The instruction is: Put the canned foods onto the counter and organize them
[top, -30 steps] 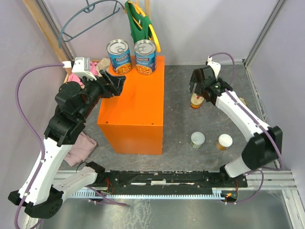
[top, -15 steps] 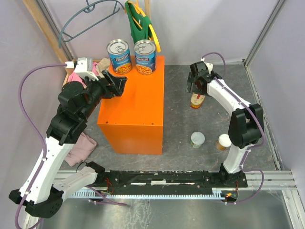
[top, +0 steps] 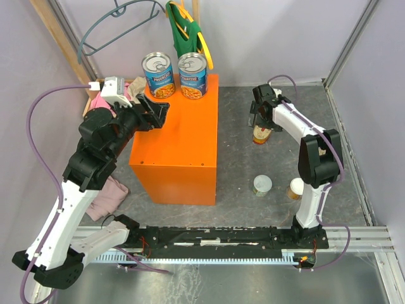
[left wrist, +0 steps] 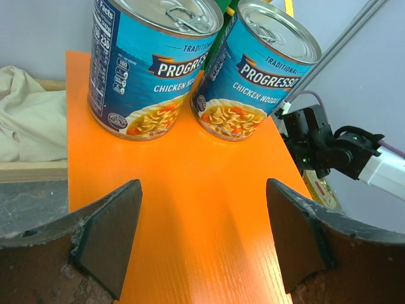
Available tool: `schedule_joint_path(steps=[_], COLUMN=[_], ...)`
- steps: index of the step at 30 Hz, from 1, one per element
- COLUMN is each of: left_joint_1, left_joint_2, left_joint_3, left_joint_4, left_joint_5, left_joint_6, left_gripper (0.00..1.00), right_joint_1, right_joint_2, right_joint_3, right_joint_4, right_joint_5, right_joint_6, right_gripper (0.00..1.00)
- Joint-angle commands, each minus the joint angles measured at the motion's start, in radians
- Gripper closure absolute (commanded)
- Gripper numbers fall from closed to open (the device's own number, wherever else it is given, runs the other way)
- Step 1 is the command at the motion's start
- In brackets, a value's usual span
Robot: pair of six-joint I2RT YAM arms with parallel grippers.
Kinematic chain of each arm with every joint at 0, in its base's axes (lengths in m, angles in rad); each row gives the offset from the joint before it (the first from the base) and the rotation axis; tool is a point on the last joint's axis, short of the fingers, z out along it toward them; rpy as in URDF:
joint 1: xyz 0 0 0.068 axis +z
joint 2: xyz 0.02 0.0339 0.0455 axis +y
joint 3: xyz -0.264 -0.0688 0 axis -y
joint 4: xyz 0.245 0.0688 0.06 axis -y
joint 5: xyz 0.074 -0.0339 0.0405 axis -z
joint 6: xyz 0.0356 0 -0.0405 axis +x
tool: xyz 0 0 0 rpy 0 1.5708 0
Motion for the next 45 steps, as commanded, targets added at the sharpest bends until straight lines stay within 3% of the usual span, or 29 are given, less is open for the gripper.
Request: schedule_joint_path(steps=[1, 45], left_joint_1=[0.001, 0.0], left_joint_2=[0.005, 0.05], left_joint_3=[0.01, 0.032], left_joint_4=[0.052, 0.054], left_joint_5=[-0.002, -0.036], left_joint_6=[-0.022, -0.01], left_gripper=[0.14, 0.14], right_joint_1=[-0.014, -0.07], right_joint_2=[0.011, 0.208], right_joint_3=[0.033, 0.128], right_joint_4=[0.019, 0.069], right_joint_5=[-0.01, -0.121], right_joint_6=[-0.009, -0.023], right_gripper=[0.01, 0.02])
